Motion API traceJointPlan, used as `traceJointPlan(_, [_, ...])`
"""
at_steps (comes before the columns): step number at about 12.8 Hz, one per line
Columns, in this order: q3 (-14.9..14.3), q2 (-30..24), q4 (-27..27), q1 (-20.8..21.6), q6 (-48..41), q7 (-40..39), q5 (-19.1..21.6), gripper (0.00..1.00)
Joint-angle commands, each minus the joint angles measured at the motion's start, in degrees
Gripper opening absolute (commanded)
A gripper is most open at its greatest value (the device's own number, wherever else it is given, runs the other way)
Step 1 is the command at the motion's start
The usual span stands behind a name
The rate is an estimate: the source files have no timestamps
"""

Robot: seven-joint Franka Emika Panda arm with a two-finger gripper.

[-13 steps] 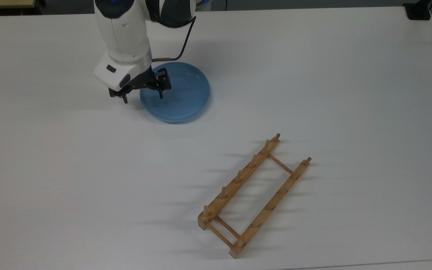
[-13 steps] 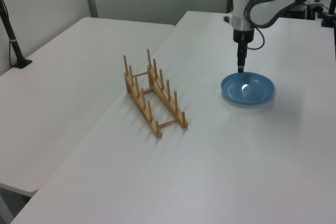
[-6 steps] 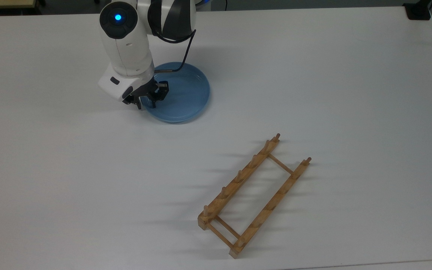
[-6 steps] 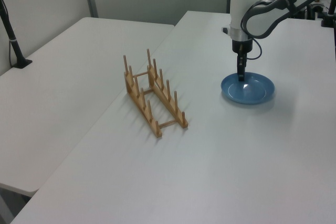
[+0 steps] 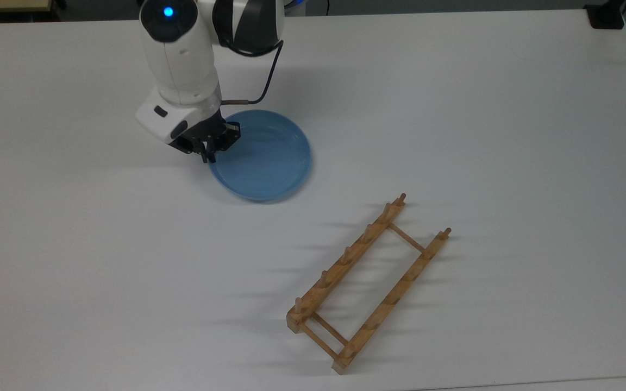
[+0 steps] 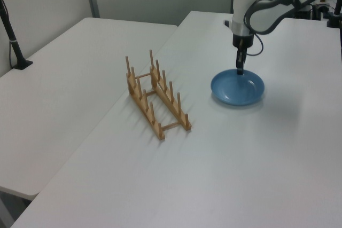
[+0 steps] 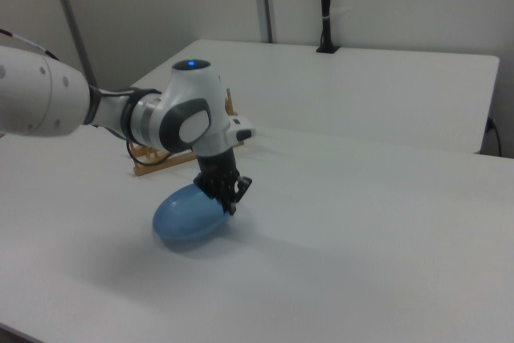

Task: Place plate in plate rack
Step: 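Close the gripper on the plate rim and tilt it up, then lift the plate upright and carry it over the wooden rack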

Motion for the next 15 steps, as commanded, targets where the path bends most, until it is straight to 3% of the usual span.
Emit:
traceJointPlan(1, [0.57, -7.24, 3.31, 0.38, -2.70, 0.78, -0.69, 0.00])
traceJointPlan(5, [3.64, -11.99, 11.48, 0.82, -4.57, 1.22, -1.04, 0.00])
traceJointPlan(7, [5.22, -12.52, 13.70, 1.35, -3.95, 2.00, -3.83, 0.00])
traceJointPlan(11, [13.91, -12.62, 13.97, 1.09, 0.43, 19.71, -26.82, 0.00])
traceJointPlan(13, [18.38, -11.48, 13.62, 1.18, 1.15, 32.52, -42.00, 0.00])
traceJointPlan(15, [21.56, -9.72, 13.62, 1.44, 1.15, 40.73, -52.05, 0.00])
